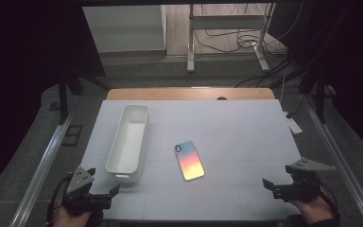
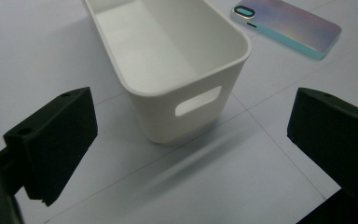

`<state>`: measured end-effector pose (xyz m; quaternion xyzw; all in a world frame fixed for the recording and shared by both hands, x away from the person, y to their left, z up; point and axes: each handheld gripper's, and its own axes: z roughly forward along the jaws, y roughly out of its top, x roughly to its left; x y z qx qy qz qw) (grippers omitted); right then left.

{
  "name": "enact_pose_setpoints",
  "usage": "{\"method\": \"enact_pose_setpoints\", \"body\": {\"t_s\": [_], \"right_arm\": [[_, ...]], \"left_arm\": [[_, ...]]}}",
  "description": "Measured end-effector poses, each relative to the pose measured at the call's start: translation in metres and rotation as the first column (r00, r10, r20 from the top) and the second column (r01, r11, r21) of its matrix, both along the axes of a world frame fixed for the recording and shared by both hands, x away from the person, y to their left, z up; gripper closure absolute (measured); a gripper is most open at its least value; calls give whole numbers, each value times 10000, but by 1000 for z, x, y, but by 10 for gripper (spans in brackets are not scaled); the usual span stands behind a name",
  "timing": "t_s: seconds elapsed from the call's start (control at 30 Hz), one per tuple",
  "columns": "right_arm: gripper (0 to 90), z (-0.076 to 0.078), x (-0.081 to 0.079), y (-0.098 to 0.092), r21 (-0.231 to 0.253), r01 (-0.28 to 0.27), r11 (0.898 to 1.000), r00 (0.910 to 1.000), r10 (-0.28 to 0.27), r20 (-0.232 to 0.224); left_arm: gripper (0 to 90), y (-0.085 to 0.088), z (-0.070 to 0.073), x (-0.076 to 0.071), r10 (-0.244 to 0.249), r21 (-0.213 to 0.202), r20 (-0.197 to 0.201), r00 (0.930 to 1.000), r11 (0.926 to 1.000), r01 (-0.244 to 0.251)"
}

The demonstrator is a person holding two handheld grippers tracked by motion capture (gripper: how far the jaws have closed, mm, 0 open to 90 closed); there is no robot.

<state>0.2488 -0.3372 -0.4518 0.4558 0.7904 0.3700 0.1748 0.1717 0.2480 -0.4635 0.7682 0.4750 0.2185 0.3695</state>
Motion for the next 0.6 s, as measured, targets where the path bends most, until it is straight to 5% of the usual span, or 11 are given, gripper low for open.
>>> {"method": "enact_pose_setpoints", "body": {"t_s": [0.6], "right_arm": [[0,-1,2,2,-175,18,9998,9998,-21,-184]], "left_arm": [[27,2,0,0,-179,-251,-15,9998,9995,179]]}}
